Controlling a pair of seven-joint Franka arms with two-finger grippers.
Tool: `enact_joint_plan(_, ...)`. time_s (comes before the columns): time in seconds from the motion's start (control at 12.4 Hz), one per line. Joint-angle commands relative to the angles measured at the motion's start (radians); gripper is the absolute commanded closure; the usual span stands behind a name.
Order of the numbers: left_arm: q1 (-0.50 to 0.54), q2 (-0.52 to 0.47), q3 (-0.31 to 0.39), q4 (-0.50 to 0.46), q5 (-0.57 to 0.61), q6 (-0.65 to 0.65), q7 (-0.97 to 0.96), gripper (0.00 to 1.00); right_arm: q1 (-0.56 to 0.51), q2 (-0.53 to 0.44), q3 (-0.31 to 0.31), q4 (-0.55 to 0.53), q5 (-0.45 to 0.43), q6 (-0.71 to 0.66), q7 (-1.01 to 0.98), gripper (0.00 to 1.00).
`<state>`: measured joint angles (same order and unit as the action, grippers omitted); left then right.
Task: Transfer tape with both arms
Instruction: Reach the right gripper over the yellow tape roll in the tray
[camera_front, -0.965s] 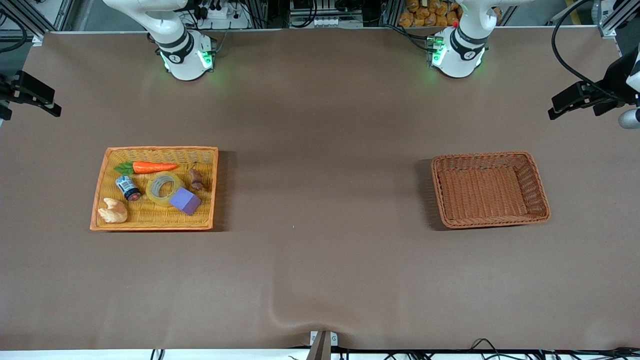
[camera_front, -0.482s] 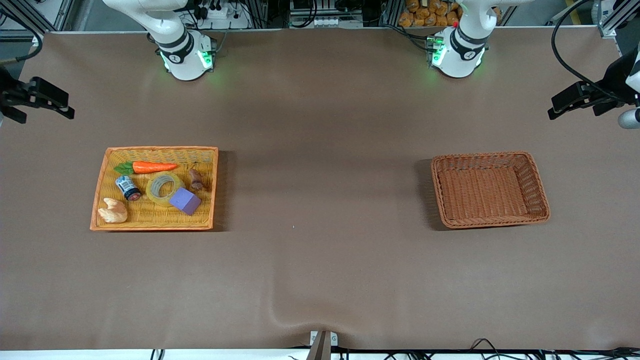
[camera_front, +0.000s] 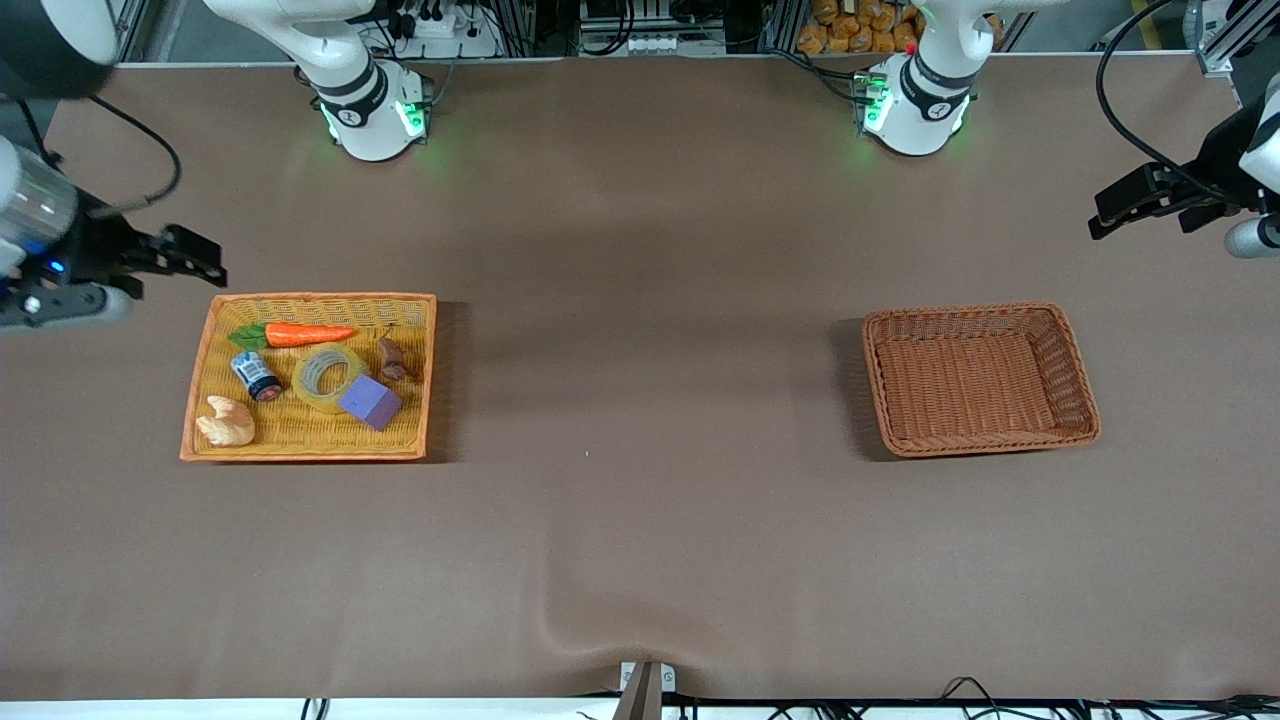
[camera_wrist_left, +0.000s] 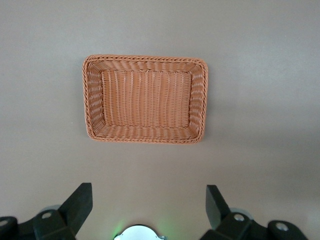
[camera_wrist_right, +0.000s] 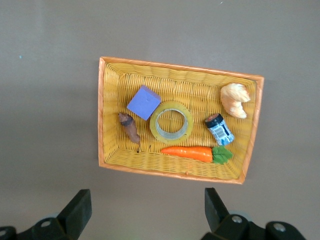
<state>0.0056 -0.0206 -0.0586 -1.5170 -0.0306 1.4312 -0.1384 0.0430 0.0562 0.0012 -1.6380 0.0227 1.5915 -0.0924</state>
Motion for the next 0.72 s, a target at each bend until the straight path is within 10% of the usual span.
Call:
enact_joint_plan(0.0,0.0,0.008,-0.004,0.015,0.017,-0.006,0.007,0.0,0.003,-0.012,-0.003,-0.161,0.02,0.147,-0.039,0.0)
enact_joint_plan(0.32,0.01,0.008,-0.003,0.017,0.017,-0.006,0.01,0.0,-0.003,0.033,-0.004,-0.406,0.02,0.46,-0.116,0.0)
enact_joint_plan(0.64,0.01,0.008,-0.003,0.017,0.021,-0.006,0.01,0.0,-0.084,0.16,-0.007,-0.428,0.02,0.528,-0.291,0.0)
